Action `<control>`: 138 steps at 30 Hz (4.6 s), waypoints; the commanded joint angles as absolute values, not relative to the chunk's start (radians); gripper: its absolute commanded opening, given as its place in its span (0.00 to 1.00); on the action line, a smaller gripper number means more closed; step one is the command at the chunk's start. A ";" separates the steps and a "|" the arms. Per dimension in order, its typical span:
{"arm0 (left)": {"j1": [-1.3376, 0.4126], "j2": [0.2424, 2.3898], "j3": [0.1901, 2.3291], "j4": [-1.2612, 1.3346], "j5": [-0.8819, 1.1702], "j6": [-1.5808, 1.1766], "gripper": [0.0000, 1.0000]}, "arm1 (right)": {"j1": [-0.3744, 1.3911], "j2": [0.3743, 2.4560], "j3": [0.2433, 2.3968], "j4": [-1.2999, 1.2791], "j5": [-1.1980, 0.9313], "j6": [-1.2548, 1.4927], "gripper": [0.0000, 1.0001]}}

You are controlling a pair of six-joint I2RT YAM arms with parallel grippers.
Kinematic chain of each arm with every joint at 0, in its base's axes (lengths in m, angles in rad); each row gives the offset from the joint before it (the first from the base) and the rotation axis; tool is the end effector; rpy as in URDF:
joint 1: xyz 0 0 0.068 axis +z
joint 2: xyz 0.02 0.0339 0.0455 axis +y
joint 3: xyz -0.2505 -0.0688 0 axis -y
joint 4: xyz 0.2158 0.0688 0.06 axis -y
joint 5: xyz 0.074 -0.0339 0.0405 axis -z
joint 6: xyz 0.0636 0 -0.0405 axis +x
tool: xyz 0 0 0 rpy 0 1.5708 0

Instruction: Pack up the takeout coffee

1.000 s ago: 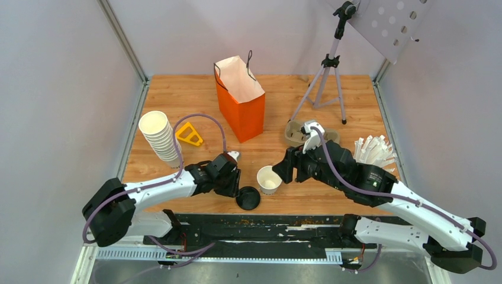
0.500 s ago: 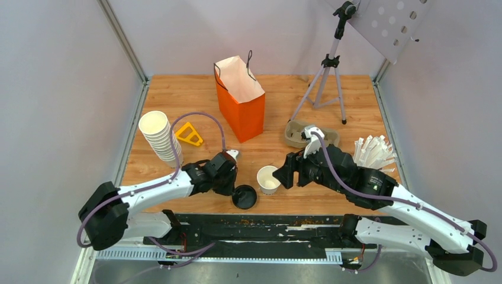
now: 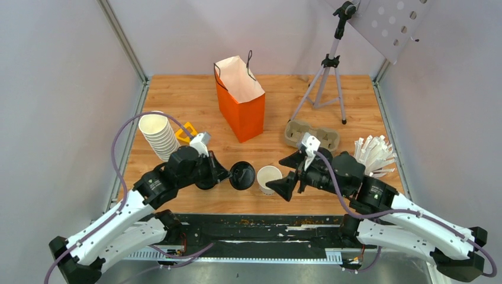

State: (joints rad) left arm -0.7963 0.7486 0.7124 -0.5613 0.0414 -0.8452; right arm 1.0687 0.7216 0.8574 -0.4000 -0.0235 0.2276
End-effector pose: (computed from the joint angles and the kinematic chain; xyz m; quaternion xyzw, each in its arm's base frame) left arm 0.1156 -0.1219 0.2588 -0.0119 0.8837 -0.3546 0.3053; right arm 0.0807 0.1501 0.3317 -0.3307 0.7219 0.3744 0.4789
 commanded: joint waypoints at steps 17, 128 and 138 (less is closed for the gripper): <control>-0.733 0.735 0.706 0.081 0.574 -1.371 0.00 | 1.084 0.617 0.603 0.355 -0.409 -0.476 1.00; -0.736 0.293 0.895 -0.815 0.156 -0.565 1.00 | 0.976 1.653 1.500 -1.159 0.056 0.294 0.82; -0.737 0.298 0.896 -0.817 0.156 -0.570 1.00 | 0.965 1.652 1.501 -1.142 0.056 0.281 0.85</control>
